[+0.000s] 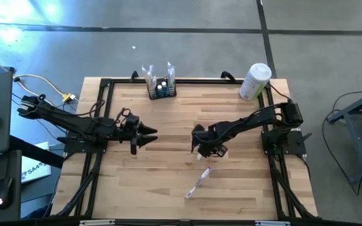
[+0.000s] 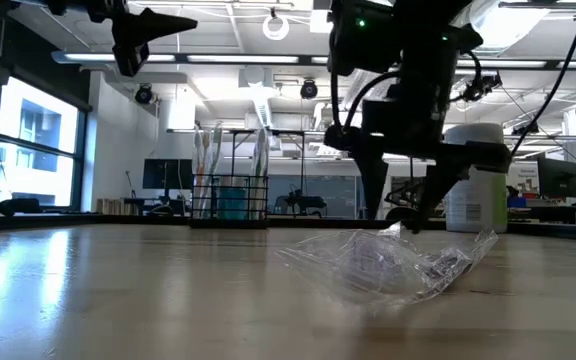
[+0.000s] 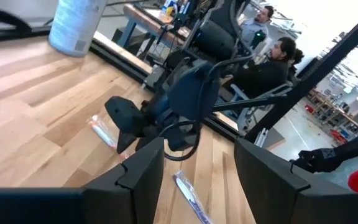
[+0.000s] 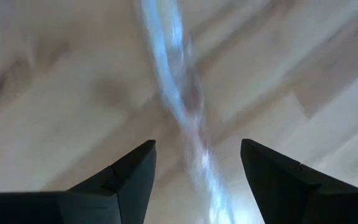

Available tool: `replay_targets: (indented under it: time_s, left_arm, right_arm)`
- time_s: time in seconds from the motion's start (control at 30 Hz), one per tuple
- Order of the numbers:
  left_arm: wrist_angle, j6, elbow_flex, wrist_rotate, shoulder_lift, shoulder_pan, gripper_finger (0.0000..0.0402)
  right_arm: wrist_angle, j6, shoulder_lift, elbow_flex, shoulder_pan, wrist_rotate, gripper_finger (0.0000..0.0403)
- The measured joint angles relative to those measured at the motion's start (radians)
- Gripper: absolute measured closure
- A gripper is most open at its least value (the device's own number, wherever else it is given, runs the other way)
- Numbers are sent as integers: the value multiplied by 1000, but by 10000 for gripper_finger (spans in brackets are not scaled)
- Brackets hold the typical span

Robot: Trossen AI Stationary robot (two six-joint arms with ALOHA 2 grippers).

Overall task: Pick & Place toothbrushing station
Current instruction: Put the orange toothbrush into the black wire organizer

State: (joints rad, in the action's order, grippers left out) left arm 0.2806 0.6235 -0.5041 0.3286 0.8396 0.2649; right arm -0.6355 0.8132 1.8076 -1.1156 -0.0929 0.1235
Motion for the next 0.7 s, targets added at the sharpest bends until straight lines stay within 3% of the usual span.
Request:
replay_targets:
  time_s: [0.37,0.7]
  left_arm:
    - [-1,35,0,-1,24,-2,208]
    - [-28,31,0,-3,23,-3,208]
  right_arm:
    - [9,20,19,0,31,-102,215]
    - [5,-40,118,-8,44,-136,257]
